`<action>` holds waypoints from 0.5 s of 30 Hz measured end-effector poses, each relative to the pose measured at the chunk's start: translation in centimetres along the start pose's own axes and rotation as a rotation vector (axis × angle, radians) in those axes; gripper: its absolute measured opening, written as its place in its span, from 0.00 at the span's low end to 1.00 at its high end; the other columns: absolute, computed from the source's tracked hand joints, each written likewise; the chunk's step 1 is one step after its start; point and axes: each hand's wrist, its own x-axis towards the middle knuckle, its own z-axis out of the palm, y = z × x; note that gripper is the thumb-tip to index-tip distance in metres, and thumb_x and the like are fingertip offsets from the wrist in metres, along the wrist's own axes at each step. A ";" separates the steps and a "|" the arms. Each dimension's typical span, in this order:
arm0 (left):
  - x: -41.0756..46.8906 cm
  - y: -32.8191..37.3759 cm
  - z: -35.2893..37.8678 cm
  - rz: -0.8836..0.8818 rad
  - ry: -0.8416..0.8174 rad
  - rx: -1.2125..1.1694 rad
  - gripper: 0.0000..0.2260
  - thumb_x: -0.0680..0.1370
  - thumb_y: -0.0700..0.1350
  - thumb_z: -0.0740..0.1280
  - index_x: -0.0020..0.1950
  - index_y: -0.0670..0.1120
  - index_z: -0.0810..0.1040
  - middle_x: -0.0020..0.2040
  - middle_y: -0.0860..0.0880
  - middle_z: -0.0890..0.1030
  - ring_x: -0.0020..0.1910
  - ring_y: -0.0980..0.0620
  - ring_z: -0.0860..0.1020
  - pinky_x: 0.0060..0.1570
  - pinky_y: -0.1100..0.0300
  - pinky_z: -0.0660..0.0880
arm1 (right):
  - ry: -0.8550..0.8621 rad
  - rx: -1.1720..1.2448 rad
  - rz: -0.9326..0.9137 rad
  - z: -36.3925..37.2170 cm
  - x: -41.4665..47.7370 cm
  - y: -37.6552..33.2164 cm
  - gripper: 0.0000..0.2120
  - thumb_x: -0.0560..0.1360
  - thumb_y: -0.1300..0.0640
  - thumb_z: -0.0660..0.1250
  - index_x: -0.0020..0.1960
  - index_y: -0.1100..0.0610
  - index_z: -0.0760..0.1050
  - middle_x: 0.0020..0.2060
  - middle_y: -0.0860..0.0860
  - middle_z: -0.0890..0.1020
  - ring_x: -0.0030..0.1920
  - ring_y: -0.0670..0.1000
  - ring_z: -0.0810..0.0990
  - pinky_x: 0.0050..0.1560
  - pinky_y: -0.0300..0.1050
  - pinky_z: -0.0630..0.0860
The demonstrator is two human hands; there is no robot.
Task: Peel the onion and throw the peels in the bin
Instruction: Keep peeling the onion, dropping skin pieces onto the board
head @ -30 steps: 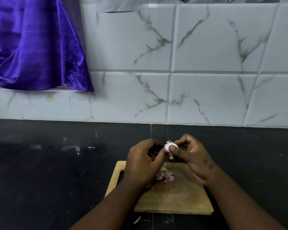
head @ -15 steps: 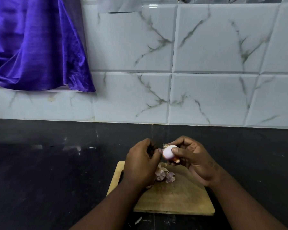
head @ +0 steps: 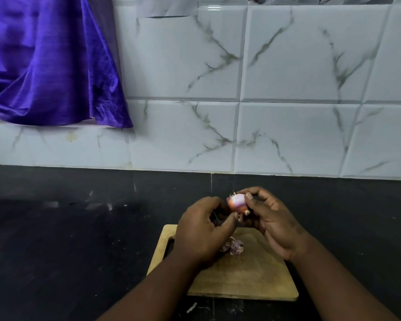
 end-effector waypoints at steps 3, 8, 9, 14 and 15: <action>0.2 -0.1 -0.1 0.000 0.028 0.026 0.06 0.78 0.58 0.70 0.45 0.58 0.80 0.39 0.58 0.79 0.40 0.58 0.78 0.35 0.60 0.74 | -0.002 0.001 0.012 0.0 0.0 0.1 0.17 0.77 0.56 0.69 0.61 0.65 0.76 0.59 0.67 0.83 0.52 0.60 0.82 0.52 0.54 0.80; 0.1 -0.1 -0.1 -0.026 0.051 0.040 0.09 0.78 0.56 0.70 0.40 0.57 0.77 0.36 0.56 0.78 0.37 0.56 0.77 0.33 0.58 0.71 | -0.001 -0.037 0.005 0.1 -0.2 0.1 0.16 0.73 0.58 0.73 0.57 0.65 0.78 0.55 0.67 0.83 0.53 0.61 0.84 0.54 0.55 0.82; 0.1 -0.1 -0.1 -0.034 0.049 0.035 0.09 0.78 0.57 0.69 0.40 0.56 0.78 0.36 0.55 0.78 0.37 0.56 0.77 0.33 0.55 0.72 | -0.006 -0.053 -0.003 0.2 -0.2 0.1 0.14 0.73 0.59 0.73 0.55 0.64 0.78 0.54 0.65 0.84 0.53 0.61 0.85 0.54 0.55 0.82; 0.1 -0.1 0.0 -0.071 0.037 -0.022 0.10 0.75 0.57 0.67 0.39 0.53 0.79 0.35 0.53 0.79 0.35 0.54 0.77 0.34 0.49 0.75 | -0.032 -0.104 -0.059 0.2 -0.2 0.1 0.12 0.73 0.61 0.74 0.54 0.64 0.79 0.55 0.64 0.85 0.58 0.65 0.84 0.58 0.59 0.82; 0.2 -0.3 -0.1 -0.075 0.041 -0.023 0.08 0.75 0.54 0.68 0.39 0.53 0.80 0.35 0.53 0.79 0.35 0.54 0.78 0.34 0.48 0.77 | -0.039 -0.099 -0.062 0.2 -0.2 0.1 0.12 0.73 0.61 0.74 0.54 0.64 0.79 0.55 0.64 0.85 0.59 0.66 0.84 0.59 0.60 0.81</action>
